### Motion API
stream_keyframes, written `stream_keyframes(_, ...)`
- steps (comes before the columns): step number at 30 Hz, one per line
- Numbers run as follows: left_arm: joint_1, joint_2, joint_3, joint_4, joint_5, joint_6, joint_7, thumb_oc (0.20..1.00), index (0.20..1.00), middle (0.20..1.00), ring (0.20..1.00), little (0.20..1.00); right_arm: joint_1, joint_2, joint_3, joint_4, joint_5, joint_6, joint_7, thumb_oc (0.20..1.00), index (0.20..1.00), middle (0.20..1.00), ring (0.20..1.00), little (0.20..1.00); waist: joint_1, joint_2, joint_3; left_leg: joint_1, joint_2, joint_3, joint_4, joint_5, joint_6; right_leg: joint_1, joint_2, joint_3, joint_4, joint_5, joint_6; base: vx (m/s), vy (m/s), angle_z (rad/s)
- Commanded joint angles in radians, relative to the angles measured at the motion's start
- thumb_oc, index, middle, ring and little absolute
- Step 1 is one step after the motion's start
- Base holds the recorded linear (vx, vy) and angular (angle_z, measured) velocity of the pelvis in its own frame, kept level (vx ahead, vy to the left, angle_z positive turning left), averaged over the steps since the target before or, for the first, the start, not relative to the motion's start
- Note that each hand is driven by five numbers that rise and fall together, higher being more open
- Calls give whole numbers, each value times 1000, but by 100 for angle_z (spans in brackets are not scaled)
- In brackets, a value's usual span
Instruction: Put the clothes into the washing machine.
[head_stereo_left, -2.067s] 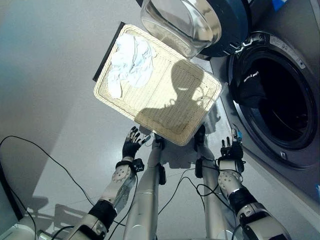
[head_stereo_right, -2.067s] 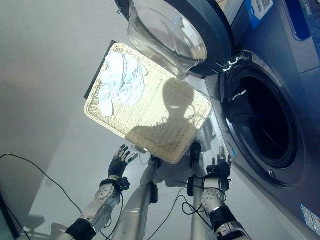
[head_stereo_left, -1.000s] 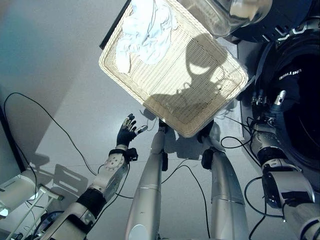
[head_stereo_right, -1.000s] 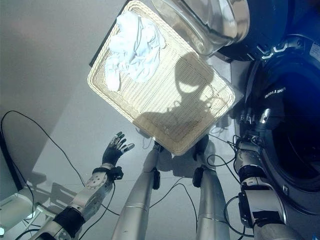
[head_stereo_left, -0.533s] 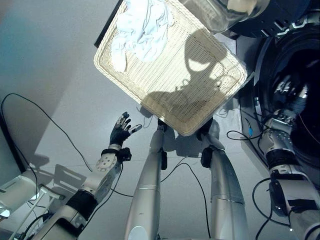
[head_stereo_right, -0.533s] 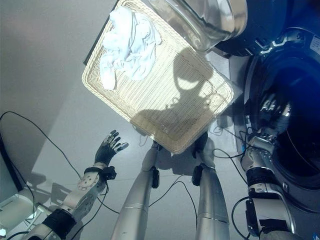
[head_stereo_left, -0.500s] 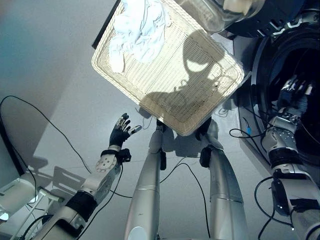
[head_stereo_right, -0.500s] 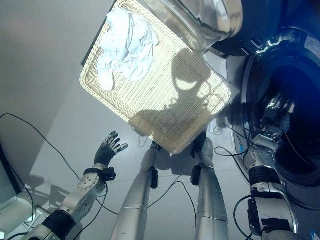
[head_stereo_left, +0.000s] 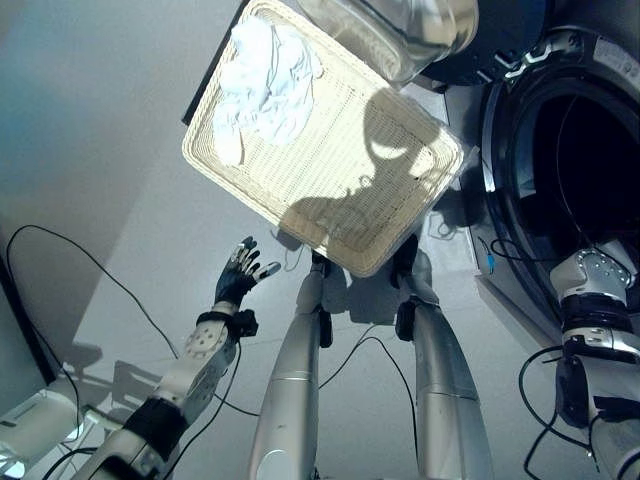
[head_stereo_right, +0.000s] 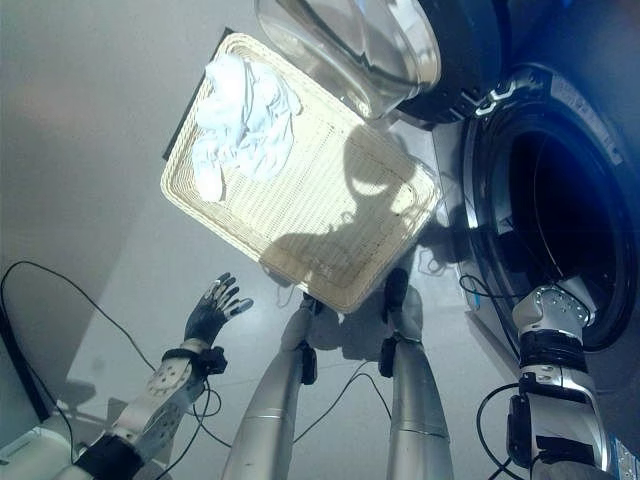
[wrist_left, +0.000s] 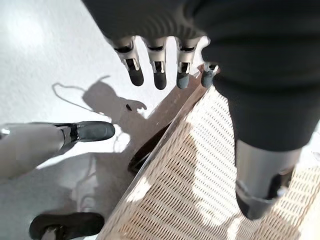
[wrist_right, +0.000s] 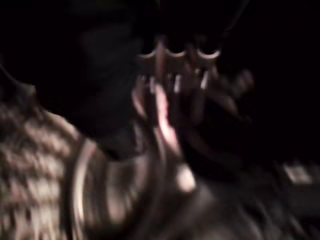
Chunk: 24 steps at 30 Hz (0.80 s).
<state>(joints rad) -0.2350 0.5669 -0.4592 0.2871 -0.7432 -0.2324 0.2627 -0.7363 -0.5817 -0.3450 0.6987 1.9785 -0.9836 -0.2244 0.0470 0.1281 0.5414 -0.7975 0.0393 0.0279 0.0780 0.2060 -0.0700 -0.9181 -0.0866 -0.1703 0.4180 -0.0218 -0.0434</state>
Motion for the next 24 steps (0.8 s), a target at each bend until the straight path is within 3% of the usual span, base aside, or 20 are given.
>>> stream_keyframes(1,17,-20,-7,-45,-42,-16,16,1000,1000,1000,1000,1000,170,-161,-62,14,-60,59,-117,1000,1000,1000,1000,1000,-28,-2,-21,5,-48,57,90,-106,0,61,31,-43,-63,56,103,12,57,7)
stream_keyframes(3,-1,-23,-10,-43,-46,-5,20,1000,1000,1000,1000,1000,182,-140,-18,66,-6,310,-60,1000,1000,1000,1000,1000,-25,-1,-21,5,-56,55,93,-104,4,62,27,-46,-62,57,101,6,31,5)
stream_keyframes(4,-10,-25,-11,-45,-42,0,24,1000,1000,1000,1000,1000,183,-112,15,62,-6,404,-43,1000,1000,1000,1000,1000,-19,-1,-21,4,-61,53,89,-101,10,63,25,-49,-68,62,101,-4,4,5)
stream_keyframes(6,-15,-22,-10,-52,-36,9,31,1000,1000,1000,1000,1000,192,-76,46,49,-6,468,-18,1000,1000,1000,1000,1000,-15,-2,-21,7,-64,48,83,-98,13,66,22,-53,-72,63,101,0,0,0)
stream_keyframes(8,-15,-22,-10,-52,-36,9,31,1000,1000,1000,1000,1000,192,-76,46,49,-6,468,-18,1000,1000,1000,1000,1000,-15,-2,-21,7,-64,48,83,-98,13,66,22,-53,-72,63,101,-5,-1,3)
stream_keyframes(9,-10,-29,-8,-55,-13,5,46,1000,1000,1000,1000,1000,242,32,153,31,-33,561,120,1000,1000,1000,1000,1000,-8,-6,-21,15,-73,40,71,-93,19,83,21,-62,-86,69,100,-11,10,8)
stream_keyframes(13,-10,-56,7,-38,10,-5,58,1000,1000,1000,1000,1000,254,89,230,3,-270,563,102,1000,1000,1000,1000,1000,-4,-9,-21,22,-74,39,54,-85,22,90,23,-65,-96,74,100,-18,62,10)
stream_keyframes(17,1,-86,46,-11,22,-23,94,1000,1000,1000,1000,1000,278,118,307,-30,-636,506,24,1000,1000,1000,1000,1000,-3,-18,-21,40,-72,41,33,-75,23,106,28,-63,-113,82,105,-38,113,6)
stream_keyframes(18,1,-86,46,-11,22,-23,94,1000,1000,1000,1000,1000,278,118,307,-30,-636,506,24,1000,1000,1000,1000,1000,-3,-18,-21,40,-72,41,33,-75,23,106,28,-63,-113,82,105,-33,108,7)
stream_keyframes(21,28,-120,87,18,46,-39,129,1000,1000,1000,1000,1000,329,155,365,-118,-927,459,-125,1000,1000,1000,1000,1000,-11,-27,-21,72,-72,48,20,-75,26,132,35,-54,-125,83,108,-62,190,5)
stream_keyframes(24,47,-136,108,37,58,-46,145,1000,1000,1000,1000,1000,360,179,396,-169,-1043,460,-195,1000,1000,1000,1000,1000,-16,-32,-21,90,-74,49,19,-79,29,148,37,-48,-131,83,110,-50,153,-1)
